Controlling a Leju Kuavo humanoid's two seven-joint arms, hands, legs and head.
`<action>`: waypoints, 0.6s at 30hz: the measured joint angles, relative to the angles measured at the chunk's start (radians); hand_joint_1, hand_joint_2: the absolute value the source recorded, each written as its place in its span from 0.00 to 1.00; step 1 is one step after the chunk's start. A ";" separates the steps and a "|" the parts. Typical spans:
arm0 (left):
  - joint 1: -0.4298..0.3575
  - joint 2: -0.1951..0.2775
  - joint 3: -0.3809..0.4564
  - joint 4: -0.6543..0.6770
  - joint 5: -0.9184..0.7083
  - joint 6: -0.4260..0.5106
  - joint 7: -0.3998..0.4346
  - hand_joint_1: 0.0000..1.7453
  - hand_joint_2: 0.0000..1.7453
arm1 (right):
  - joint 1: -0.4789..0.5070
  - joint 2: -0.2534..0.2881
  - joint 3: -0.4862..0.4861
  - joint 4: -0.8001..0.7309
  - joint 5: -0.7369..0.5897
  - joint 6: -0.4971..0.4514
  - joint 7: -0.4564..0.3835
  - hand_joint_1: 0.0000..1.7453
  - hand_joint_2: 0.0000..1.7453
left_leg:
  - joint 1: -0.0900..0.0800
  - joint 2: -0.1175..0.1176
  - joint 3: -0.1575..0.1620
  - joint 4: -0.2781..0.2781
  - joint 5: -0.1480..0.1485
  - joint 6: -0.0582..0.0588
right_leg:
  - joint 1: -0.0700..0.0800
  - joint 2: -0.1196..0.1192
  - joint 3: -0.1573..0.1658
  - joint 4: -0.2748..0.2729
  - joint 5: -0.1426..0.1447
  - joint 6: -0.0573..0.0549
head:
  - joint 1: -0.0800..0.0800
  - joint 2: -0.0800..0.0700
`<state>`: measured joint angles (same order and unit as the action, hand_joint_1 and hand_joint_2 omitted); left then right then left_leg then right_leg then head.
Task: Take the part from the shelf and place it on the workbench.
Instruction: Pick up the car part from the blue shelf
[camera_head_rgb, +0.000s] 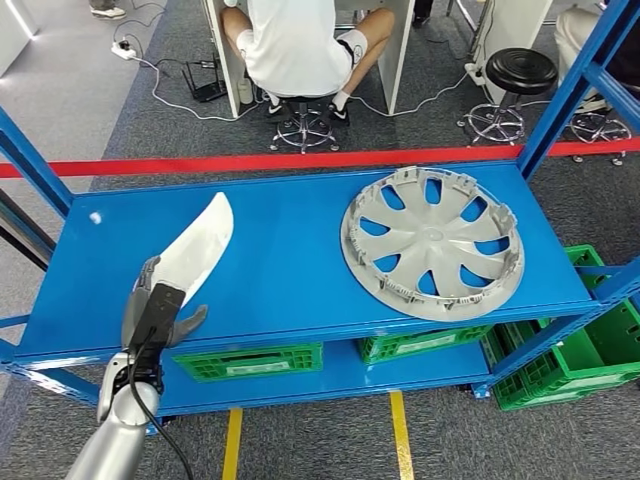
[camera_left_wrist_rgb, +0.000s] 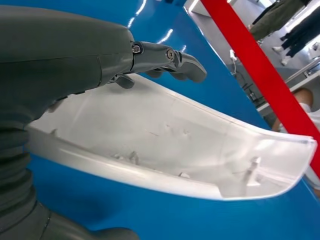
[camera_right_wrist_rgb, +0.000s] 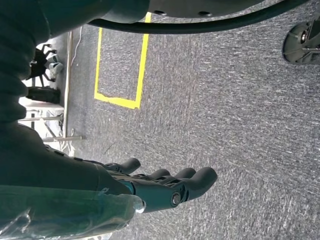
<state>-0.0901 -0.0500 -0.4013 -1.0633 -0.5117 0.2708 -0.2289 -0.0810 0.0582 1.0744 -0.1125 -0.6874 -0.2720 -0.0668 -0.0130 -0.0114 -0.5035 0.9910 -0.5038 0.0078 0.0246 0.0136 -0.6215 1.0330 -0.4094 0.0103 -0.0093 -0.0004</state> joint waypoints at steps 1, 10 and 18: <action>-0.003 0.000 0.002 0.005 -0.001 0.000 0.000 0.00 1.00 | 0.000 0.000 0.000 0.000 0.000 0.000 0.000 0.00 1.00 | 0.000 0.000 0.000 0.000 0.000 0.000 | 0.000 0.000 0.000 0.000 0.000 0.000 | 0.000 0.000; -0.015 -0.001 0.006 0.033 -0.004 -0.002 0.000 0.00 1.00 | 0.000 0.000 0.001 0.000 0.000 0.000 0.000 0.00 1.00 | 0.000 0.000 0.000 0.000 0.000 0.000 | 0.000 0.000 0.000 0.000 0.000 0.000 | 0.000 0.000; -0.040 -0.004 0.009 0.060 -0.047 0.001 0.025 0.00 1.00 | 0.000 0.000 0.003 0.000 -0.005 0.000 0.000 0.00 1.00 | 0.000 0.000 0.000 0.000 0.000 0.000 | 0.000 0.000 0.000 0.000 0.000 0.000 | 0.000 0.000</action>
<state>-0.1305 -0.0542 -0.3919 -1.0029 -0.5586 0.2714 -0.2042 -0.0815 0.0580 1.0770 -0.1125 -0.6925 -0.2717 -0.0670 -0.0130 -0.0114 -0.5034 0.9910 -0.5037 0.0076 0.0246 0.0135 -0.6214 1.0330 -0.4093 0.0102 -0.0093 -0.0004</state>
